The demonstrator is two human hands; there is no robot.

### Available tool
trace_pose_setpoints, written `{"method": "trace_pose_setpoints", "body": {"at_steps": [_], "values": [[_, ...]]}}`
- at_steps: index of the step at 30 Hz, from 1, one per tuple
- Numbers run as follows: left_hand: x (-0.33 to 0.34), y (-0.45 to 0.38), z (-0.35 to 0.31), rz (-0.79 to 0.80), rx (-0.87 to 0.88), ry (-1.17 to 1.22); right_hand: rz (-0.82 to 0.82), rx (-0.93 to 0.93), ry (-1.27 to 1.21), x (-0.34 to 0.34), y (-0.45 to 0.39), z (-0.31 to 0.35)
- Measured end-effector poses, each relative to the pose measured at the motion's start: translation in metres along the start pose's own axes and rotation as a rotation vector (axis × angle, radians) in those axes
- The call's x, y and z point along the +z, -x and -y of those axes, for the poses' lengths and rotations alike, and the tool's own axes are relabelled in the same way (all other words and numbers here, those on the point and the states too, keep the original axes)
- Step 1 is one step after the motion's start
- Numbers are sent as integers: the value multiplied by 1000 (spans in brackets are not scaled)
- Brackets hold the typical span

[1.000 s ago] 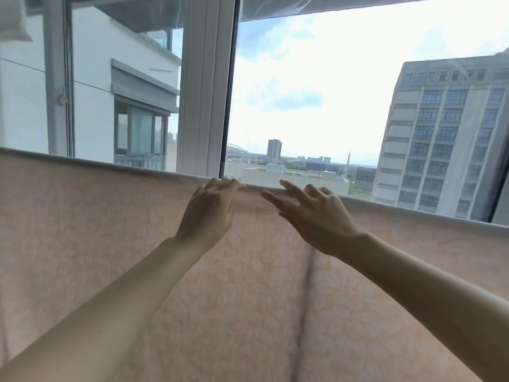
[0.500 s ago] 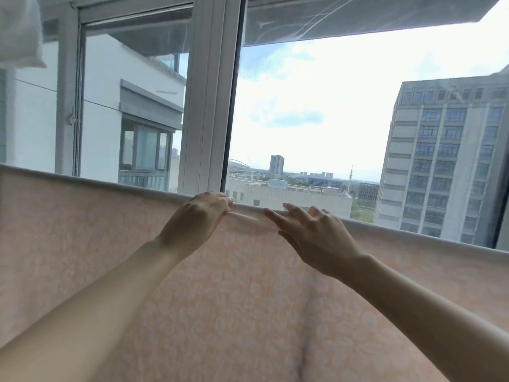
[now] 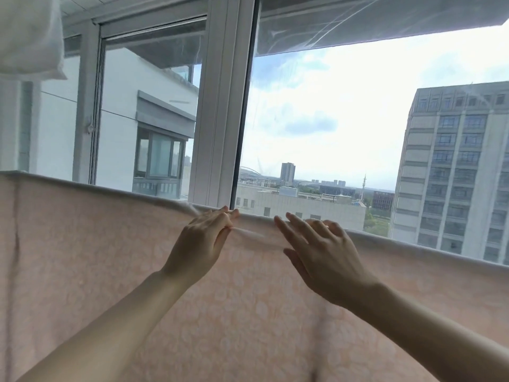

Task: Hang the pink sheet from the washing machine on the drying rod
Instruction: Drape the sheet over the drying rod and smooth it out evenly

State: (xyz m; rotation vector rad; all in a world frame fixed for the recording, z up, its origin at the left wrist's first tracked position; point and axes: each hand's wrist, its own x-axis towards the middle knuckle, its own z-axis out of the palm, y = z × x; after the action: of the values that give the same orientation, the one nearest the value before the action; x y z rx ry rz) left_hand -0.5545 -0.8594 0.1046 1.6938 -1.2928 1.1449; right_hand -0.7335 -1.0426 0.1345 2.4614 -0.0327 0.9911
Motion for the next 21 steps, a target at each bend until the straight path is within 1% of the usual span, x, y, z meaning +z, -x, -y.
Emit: {"method": "trace_pose_setpoints", "body": {"at_steps": [5,10,13,16,21], "values": [[3,-1,1,-56,12,-23,10,-18,19,13,-24,17],[6,0,4,-124,24,-56,-41,-85,-24,27,-48,42],[5,4,11,-152,71,-125,-52,-60,-37,34,-66,54],[4,6,16,-189,73,-164,-12,-28,-51,32,-84,62],[-5,5,25,-242,80,-229,-26,-82,22,33,-92,69]]}}
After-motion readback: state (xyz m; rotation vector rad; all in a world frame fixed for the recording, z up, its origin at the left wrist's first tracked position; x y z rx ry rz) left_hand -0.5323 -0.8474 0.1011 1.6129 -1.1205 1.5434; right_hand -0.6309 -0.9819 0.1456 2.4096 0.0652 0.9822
